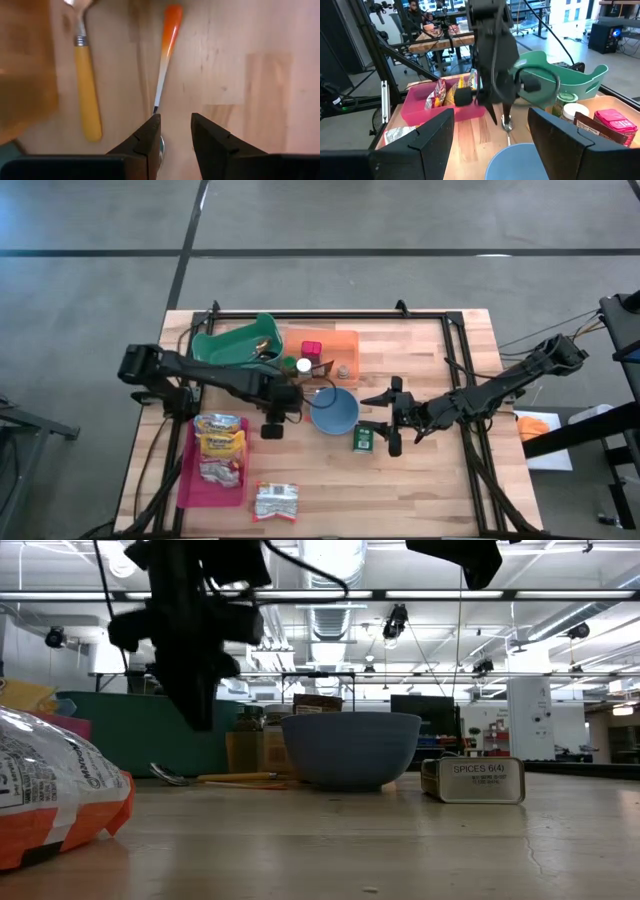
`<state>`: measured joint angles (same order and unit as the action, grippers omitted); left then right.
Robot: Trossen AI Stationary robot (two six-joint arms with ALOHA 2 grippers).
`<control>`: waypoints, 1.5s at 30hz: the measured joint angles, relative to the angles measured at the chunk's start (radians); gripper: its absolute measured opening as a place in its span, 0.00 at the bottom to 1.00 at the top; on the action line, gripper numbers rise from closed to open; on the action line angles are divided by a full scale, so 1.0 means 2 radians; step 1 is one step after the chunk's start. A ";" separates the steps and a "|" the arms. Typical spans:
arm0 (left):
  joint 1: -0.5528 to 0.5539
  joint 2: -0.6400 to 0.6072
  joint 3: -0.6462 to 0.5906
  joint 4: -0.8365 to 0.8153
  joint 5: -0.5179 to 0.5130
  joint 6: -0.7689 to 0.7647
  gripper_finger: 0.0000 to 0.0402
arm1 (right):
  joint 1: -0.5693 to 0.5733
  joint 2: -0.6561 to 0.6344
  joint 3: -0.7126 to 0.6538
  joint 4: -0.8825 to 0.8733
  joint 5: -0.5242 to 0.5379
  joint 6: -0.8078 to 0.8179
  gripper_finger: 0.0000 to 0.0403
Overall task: Pick & Place Food Item
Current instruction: Put the orange spoon into the green bin
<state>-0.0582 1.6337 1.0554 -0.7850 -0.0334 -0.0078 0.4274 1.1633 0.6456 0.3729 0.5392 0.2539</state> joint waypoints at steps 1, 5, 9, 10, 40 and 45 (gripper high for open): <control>0.000 0.009 0.000 0.002 0.000 0.007 0.27 | 0.000 0.000 0.000 0.000 0.000 0.000 0.62; -0.002 0.039 0.000 0.014 0.000 0.027 0.27 | 0.000 0.000 0.000 0.000 -0.015 0.000 0.62; -0.003 0.054 0.000 0.023 0.000 0.032 0.30 | 0.000 0.000 0.000 0.000 -0.023 -0.001 0.62; -0.003 0.056 0.000 0.026 0.000 0.032 0.33 | 0.000 0.000 0.000 0.000 -0.023 -0.002 0.62; 0.022 0.055 -0.056 0.086 0.039 0.094 0.61 | 0.000 0.000 0.000 0.003 -0.025 -0.002 0.62; 0.030 0.055 -0.056 0.085 0.057 0.080 0.61 | 0.000 0.000 0.000 0.003 -0.025 -0.002 0.62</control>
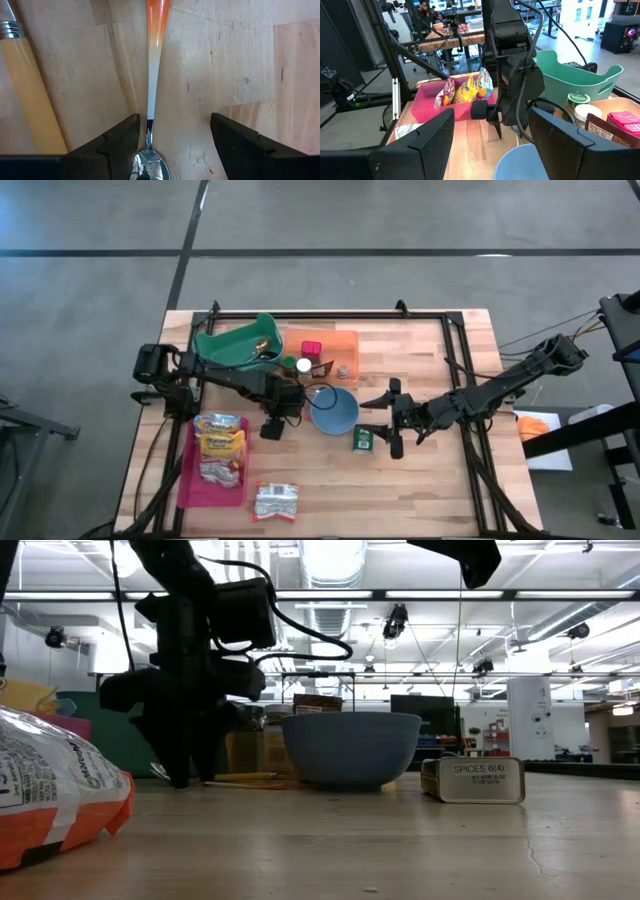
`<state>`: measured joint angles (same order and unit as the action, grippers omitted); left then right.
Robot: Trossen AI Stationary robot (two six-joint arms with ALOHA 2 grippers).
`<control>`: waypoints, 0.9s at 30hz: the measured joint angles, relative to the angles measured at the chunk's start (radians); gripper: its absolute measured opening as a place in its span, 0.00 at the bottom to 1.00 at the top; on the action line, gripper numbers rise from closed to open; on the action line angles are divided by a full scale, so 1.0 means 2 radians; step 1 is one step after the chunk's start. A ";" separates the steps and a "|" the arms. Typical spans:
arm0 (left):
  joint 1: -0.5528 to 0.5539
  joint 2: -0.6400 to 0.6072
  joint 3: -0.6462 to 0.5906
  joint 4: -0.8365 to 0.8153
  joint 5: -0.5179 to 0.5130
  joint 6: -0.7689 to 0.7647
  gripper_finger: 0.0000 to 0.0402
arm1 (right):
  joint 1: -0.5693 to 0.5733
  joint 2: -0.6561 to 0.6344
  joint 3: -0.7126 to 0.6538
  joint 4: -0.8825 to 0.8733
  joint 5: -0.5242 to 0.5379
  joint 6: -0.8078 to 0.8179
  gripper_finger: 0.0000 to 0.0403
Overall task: Pick & Place Food Item
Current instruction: Put the orange spoon into the green bin
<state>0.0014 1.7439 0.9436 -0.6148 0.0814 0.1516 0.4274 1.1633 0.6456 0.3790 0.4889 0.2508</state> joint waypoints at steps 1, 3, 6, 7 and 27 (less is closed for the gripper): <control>0.000 0.000 0.000 -0.001 0.000 0.000 0.60 | 0.000 0.000 0.000 0.000 0.000 0.000 0.62; 0.000 0.000 0.000 -0.001 -0.001 0.000 0.58 | 0.000 0.000 0.000 0.000 0.000 0.000 0.62; 0.000 0.000 -0.003 -0.001 -0.002 -0.008 0.50 | 0.000 0.000 0.000 0.000 0.000 0.000 0.62; 0.000 0.000 -0.006 0.003 -0.005 -0.013 0.47 | 0.000 0.000 0.000 0.000 0.000 0.000 0.62; -0.006 -0.016 -0.049 0.045 -0.044 -0.091 0.01 | 0.000 0.000 0.000 0.001 0.000 0.000 0.62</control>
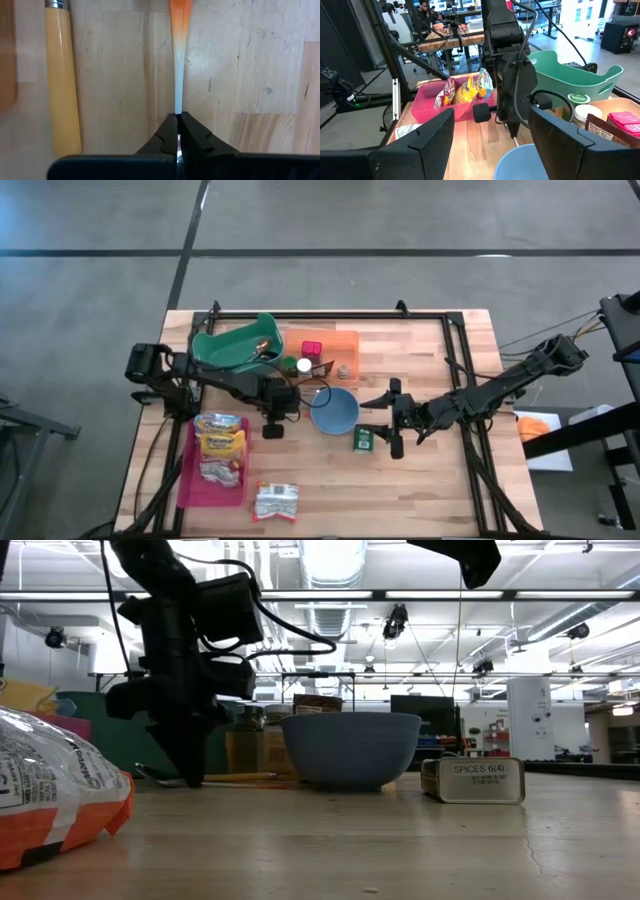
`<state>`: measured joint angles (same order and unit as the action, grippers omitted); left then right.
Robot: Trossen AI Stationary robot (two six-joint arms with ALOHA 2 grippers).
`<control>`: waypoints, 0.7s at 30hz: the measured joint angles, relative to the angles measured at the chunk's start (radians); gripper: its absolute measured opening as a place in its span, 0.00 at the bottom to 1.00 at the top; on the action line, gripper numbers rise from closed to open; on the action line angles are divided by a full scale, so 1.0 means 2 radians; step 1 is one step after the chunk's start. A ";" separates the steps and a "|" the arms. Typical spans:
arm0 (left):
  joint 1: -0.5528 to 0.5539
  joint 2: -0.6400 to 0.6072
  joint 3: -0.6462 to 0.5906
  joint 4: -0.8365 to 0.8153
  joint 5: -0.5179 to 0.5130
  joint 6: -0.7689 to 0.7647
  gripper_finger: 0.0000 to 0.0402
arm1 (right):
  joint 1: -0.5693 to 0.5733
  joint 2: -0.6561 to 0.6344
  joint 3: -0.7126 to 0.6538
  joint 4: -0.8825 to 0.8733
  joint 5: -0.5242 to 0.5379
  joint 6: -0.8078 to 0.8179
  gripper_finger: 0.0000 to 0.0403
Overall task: Pick & Place Food Item
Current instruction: Put the orange spoon into the green bin
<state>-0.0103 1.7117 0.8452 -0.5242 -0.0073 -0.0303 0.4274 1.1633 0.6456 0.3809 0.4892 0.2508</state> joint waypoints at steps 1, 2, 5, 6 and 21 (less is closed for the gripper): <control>-0.002 -0.003 -0.001 -0.001 -0.001 0.001 0.01 | 0.000 0.000 0.000 0.000 0.000 0.000 0.62; -0.004 -0.007 -0.001 -0.002 -0.002 0.002 0.00 | 0.000 0.000 0.000 0.000 0.000 0.000 0.62; -0.012 -0.022 -0.004 -0.017 -0.004 0.002 0.00 | 0.000 0.000 0.000 0.000 0.000 0.000 0.62; -0.014 -0.027 -0.005 -0.026 -0.004 -0.001 0.00 | 0.000 0.000 0.000 -0.001 0.000 0.000 0.62; -0.019 -0.086 -0.005 -0.066 0.055 -0.150 0.00 | 0.002 0.090 0.055 -0.023 0.002 -0.129 0.62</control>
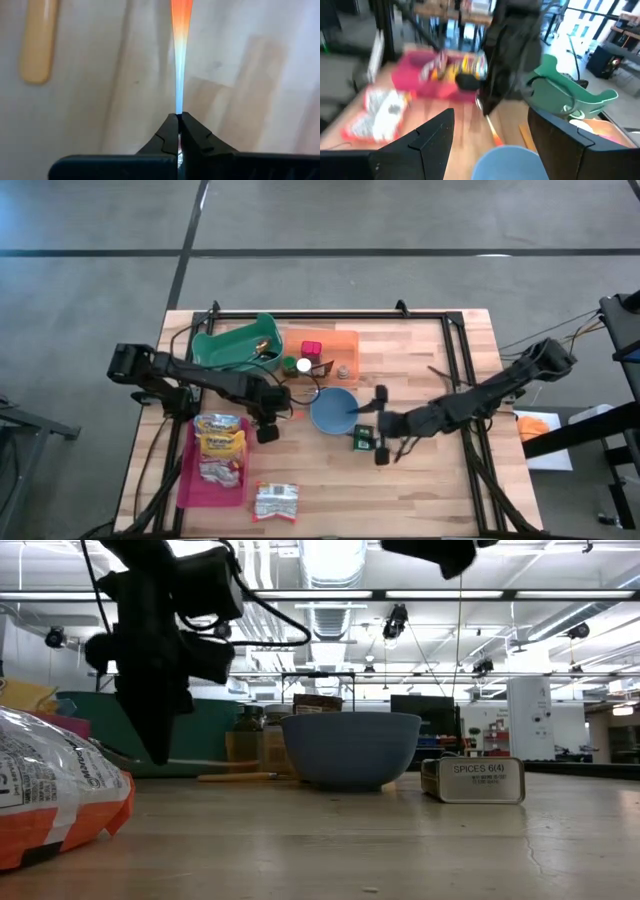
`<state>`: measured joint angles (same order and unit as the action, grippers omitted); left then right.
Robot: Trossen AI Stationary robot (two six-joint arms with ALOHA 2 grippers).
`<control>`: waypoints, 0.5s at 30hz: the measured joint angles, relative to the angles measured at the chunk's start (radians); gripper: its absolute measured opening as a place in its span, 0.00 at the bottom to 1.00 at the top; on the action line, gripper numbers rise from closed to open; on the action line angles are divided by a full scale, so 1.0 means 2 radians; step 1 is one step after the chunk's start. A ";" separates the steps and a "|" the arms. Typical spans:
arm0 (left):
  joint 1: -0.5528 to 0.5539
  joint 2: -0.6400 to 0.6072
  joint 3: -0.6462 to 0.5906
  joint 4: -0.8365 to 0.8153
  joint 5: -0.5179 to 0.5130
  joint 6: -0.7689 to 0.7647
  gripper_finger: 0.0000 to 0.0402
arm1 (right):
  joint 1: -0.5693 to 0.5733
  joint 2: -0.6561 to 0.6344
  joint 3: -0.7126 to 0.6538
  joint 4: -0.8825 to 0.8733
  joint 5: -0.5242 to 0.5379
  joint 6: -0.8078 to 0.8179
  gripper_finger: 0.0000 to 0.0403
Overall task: Pick & Place Food Item
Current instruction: Put the orange spoon into the green bin
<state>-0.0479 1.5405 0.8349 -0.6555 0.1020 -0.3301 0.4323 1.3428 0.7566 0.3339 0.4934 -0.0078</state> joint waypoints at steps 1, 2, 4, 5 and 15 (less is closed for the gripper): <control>0.000 -0.005 0.000 0.001 0.010 -0.004 0.00 | 0.000 0.017 0.018 -0.021 0.003 -0.010 0.62; 0.000 -0.011 0.000 0.002 0.018 -0.010 0.00 | 0.001 0.034 0.039 -0.047 0.007 -0.018 0.62; 0.000 -0.023 0.000 0.002 0.033 -0.023 0.00 | 0.004 0.070 0.086 -0.112 0.026 -0.022 0.62; -0.001 -0.031 0.000 0.003 0.040 -0.029 0.00 | 0.004 0.088 0.114 -0.144 0.036 -0.020 0.62; -0.012 -0.142 0.001 0.030 0.077 -0.116 0.00 | 0.021 0.269 0.348 -0.335 0.115 -0.064 0.62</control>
<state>-0.0712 1.2564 0.8375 -0.5949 0.2558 -0.5616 0.4748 1.8803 1.4524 -0.3356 0.7233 -0.1355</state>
